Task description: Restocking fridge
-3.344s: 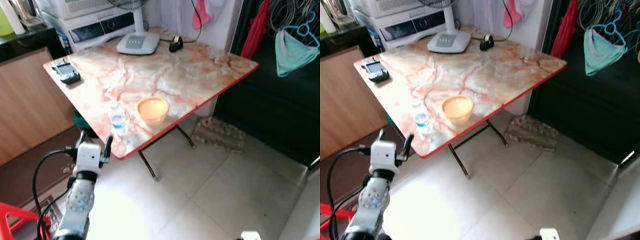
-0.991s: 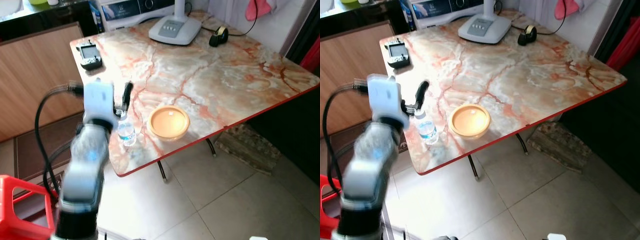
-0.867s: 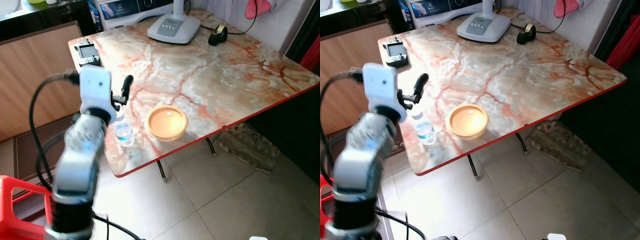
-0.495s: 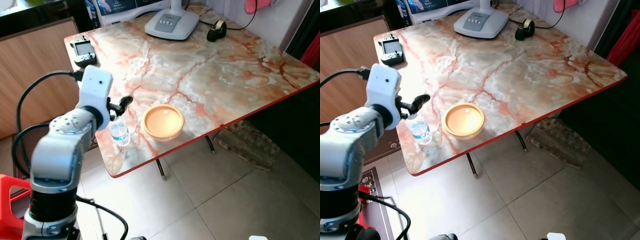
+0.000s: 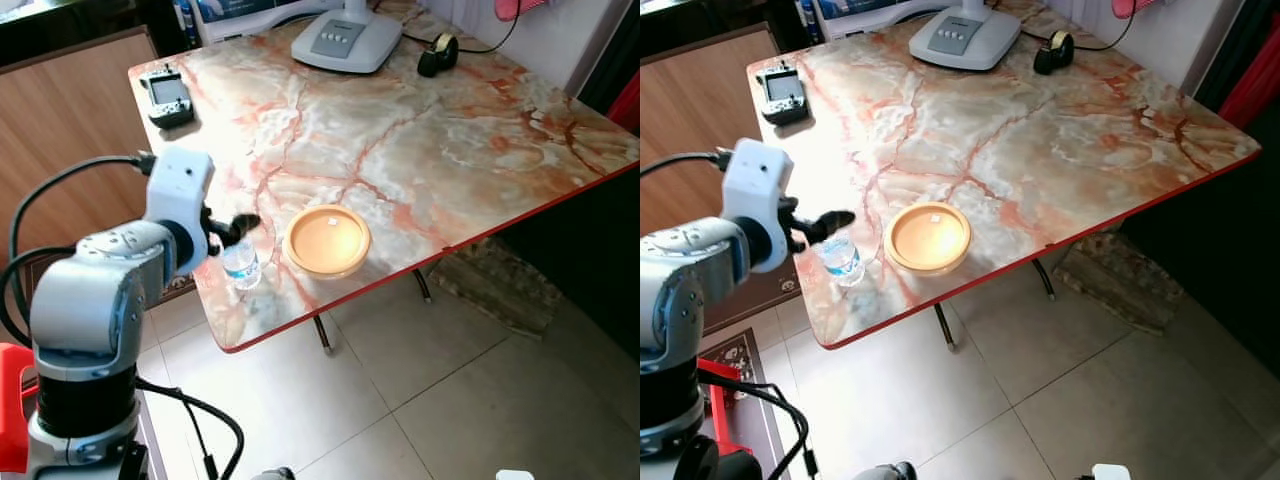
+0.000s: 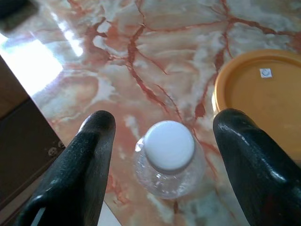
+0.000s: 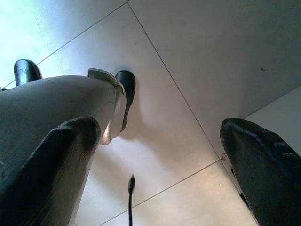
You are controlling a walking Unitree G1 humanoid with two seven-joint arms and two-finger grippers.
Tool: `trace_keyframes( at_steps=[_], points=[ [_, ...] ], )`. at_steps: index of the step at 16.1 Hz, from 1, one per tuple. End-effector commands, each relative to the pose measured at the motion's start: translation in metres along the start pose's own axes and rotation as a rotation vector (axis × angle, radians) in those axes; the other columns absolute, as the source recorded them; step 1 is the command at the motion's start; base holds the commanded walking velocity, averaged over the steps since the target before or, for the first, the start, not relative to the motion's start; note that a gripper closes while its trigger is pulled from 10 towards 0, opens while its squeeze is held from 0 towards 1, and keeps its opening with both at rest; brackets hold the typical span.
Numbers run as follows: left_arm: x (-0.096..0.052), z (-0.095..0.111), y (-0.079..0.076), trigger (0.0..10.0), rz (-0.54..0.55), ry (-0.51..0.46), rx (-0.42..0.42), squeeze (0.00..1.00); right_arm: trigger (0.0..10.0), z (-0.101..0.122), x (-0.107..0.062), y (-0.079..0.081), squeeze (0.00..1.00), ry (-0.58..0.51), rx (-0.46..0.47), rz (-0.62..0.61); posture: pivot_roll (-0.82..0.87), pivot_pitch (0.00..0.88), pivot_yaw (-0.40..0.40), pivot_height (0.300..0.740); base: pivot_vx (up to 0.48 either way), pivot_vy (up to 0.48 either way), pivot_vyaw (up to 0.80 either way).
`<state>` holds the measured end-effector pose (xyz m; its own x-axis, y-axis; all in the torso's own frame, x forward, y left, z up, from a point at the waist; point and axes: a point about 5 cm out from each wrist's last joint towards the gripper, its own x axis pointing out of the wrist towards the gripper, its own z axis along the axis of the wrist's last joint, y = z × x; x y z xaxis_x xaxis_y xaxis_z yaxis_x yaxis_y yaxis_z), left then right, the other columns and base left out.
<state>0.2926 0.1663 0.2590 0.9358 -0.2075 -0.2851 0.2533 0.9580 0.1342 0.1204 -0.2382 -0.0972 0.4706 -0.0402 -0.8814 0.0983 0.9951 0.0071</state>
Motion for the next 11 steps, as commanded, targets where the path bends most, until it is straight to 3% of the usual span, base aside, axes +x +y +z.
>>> trace_keyframes(
  at_steps=[1,10,11],
  points=[
    [-0.0025,-0.001,-0.0028,10.0,-0.013,0.009,-0.001,0.0,10.0,-0.0095,-0.0017,-0.0008,0.0,0.034,0.003,-0.003,0.22,0.188,0.016,0.74,0.0,0.0,0.0],
    [0.0008,-0.0068,0.0014,9.8,0.028,0.034,-0.018,0.0,10.0,-0.0094,-0.0017,-0.0005,0.0,0.029,0.011,0.0,0.22,0.187,0.017,0.74,0.0,0.0,0.0],
    [0.0008,-0.0066,0.0009,7.8,0.027,0.033,-0.02,0.0,10.0,-0.0093,-0.0017,-0.0007,0.0,0.029,0.011,-0.001,0.21,0.189,0.015,0.74,0.0,0.0,0.0]
  ],
)
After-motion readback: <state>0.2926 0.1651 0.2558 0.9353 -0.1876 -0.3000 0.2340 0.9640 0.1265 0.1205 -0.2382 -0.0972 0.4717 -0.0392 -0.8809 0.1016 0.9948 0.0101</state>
